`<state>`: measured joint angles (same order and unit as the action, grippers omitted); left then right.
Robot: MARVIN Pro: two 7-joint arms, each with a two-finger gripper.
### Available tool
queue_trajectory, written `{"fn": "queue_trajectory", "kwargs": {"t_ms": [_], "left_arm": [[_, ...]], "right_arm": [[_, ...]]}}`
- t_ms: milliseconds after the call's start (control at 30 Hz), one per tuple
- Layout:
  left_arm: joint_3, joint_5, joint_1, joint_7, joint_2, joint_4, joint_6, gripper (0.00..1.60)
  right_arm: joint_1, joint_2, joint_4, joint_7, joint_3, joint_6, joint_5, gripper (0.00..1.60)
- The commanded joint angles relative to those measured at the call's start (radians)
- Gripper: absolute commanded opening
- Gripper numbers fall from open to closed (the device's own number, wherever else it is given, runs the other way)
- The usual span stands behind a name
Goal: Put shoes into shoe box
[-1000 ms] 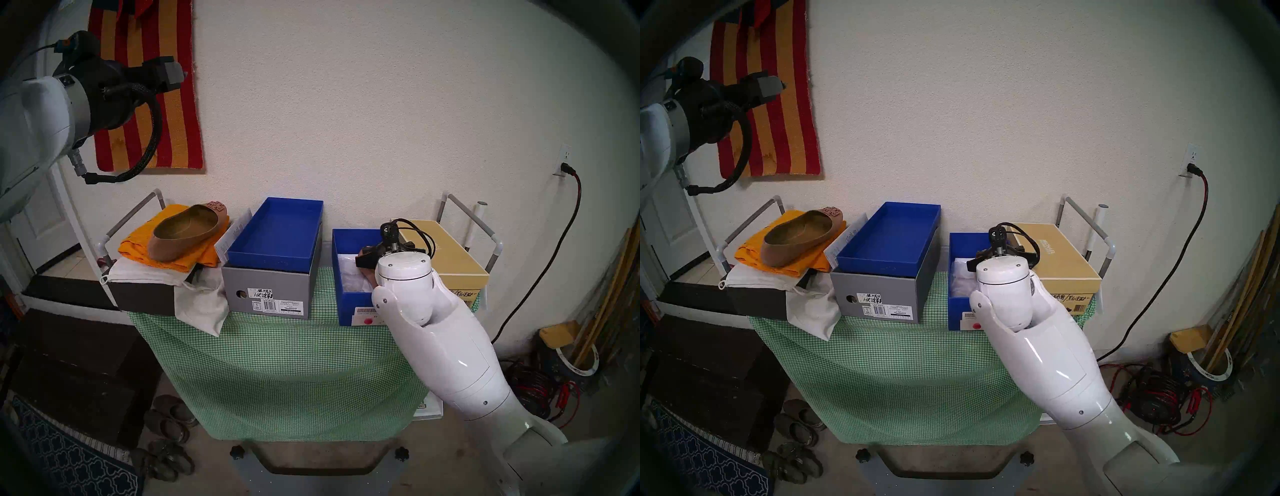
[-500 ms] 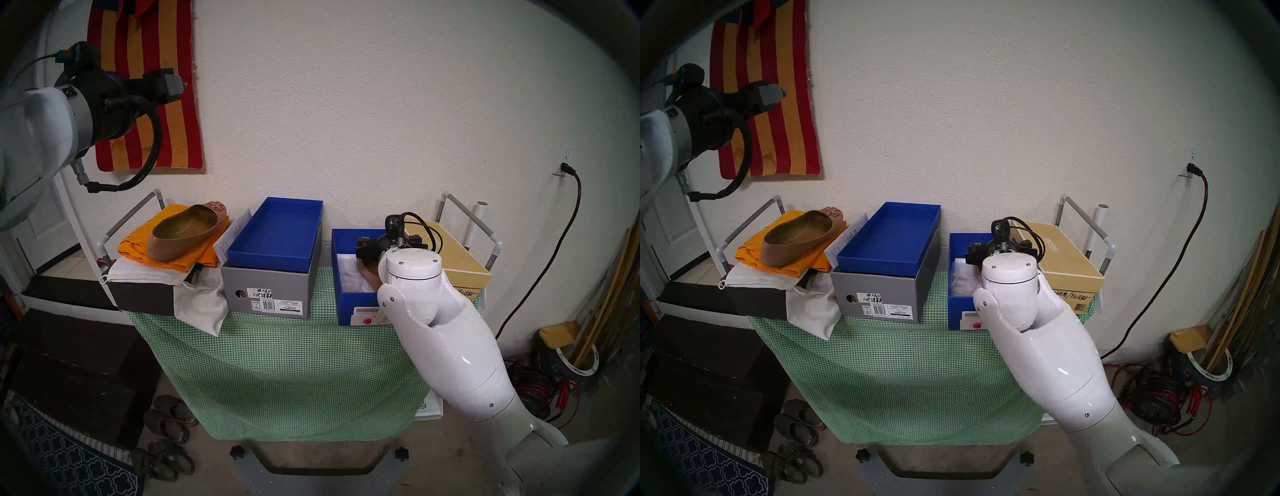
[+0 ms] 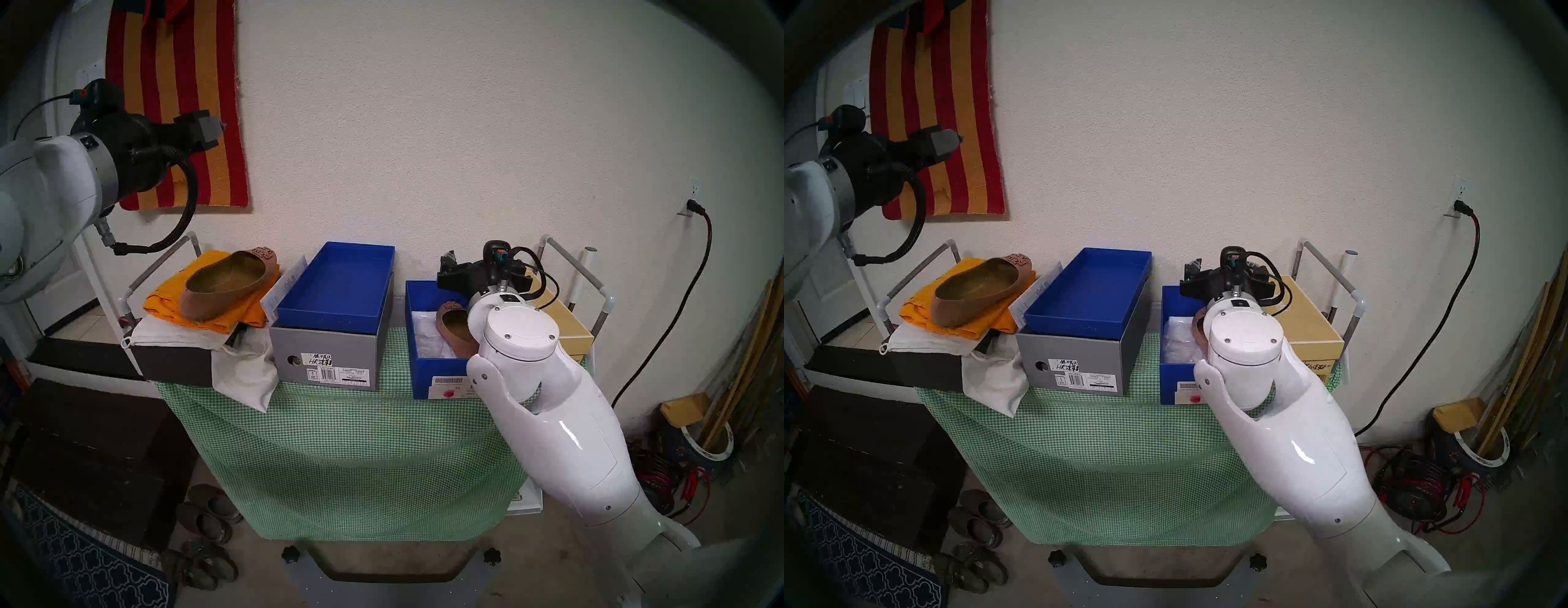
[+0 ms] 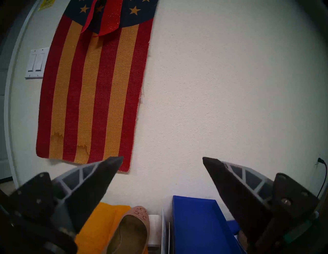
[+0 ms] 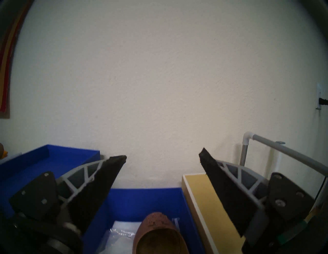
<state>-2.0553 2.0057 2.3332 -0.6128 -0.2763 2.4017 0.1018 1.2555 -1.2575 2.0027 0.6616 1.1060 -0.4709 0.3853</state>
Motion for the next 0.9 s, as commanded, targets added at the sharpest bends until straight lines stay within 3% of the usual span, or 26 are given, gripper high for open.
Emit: {"fn": "queue_trajectory", "kwargs": {"t_ms": [0, 467, 700, 867], "left_arm": [[-0.008, -0.009, 0.011, 0.015, -0.015, 0.000, 0.014, 1.60], [-0.042, -0.017, 0.035, 0.039, -0.026, 0.001, 0.028, 1.60], [-0.054, -0.019, 0.045, 0.045, -0.027, 0.002, 0.030, 1.60], [-0.058, -0.021, 0.054, 0.048, -0.037, 0.001, 0.022, 1.60]], "right_arm": [[0.023, 0.008, 0.064, 0.003, 0.054, 0.126, -0.056, 1.60], [0.116, 0.069, 0.159, -0.039, 0.193, 0.344, -0.067, 1.60], [0.177, 0.094, 0.201, -0.075, 0.283, 0.374, -0.007, 1.60], [0.194, 0.098, 0.206, -0.096, 0.302, 0.385, 0.014, 1.60]]}}
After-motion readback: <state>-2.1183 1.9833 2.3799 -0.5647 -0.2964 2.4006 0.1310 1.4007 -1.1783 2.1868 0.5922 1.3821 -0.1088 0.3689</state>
